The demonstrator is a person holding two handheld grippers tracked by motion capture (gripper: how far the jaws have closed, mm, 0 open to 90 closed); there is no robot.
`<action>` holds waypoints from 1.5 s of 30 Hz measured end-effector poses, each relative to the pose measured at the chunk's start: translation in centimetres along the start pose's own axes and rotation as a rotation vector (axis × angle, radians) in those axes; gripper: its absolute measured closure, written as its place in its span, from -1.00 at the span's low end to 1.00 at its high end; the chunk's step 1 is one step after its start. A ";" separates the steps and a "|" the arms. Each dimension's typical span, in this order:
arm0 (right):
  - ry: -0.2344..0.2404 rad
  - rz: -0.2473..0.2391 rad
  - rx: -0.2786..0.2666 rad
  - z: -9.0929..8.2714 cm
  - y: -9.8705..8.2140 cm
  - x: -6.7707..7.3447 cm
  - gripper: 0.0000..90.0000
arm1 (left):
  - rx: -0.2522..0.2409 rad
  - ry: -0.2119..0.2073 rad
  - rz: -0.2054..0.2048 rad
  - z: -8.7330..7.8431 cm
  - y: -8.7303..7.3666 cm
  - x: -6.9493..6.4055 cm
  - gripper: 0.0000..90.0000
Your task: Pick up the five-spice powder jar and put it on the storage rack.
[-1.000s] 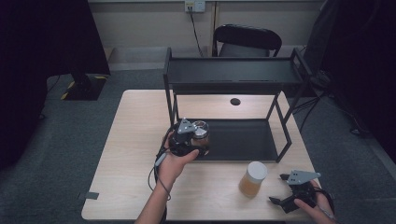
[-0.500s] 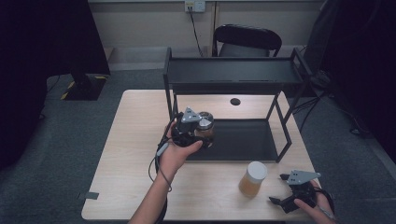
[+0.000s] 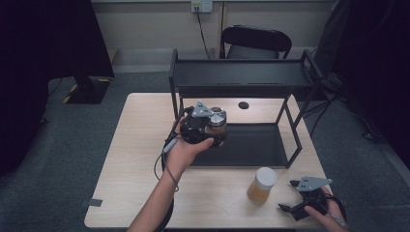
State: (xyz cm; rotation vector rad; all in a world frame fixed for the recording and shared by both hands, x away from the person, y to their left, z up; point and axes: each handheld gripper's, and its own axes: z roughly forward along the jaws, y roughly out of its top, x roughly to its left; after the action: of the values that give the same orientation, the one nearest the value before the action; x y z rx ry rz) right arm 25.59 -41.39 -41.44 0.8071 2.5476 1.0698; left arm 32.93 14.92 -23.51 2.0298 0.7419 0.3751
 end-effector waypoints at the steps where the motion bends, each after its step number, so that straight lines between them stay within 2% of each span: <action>1: 0.000 0.000 0.000 0.0 0.0 0.0 -1.00 | 0.000 -0.001 0.004 -0.1 0.2 0.0 -0.31; 11: 0.000 -0.001 -0.001 0.0 0.0 0.0 -1.00 | 0.004 -0.008 0.030 -0.7 2.4 -0.2 -0.31; 22: 0.000 0.000 -0.001 0.0 0.0 0.0 -1.00 | -0.011 -0.033 0.027 -1.1 4.3 0.1 -0.31; 28: 0.000 0.000 -0.001 0.0 0.0 0.0 -1.00 | -0.018 -0.031 0.028 -1.5 5.2 0.1 -0.31; 45: 0.000 0.000 -0.001 0.0 0.0 0.0 -1.00 | -0.037 -0.004 0.031 -4.2 9.0 0.1 -0.31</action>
State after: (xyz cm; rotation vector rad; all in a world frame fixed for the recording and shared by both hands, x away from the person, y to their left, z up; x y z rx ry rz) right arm 25.58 -41.40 -41.45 0.8072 2.5465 1.0708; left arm 34.01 14.15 -13.69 2.0089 0.6963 0.3994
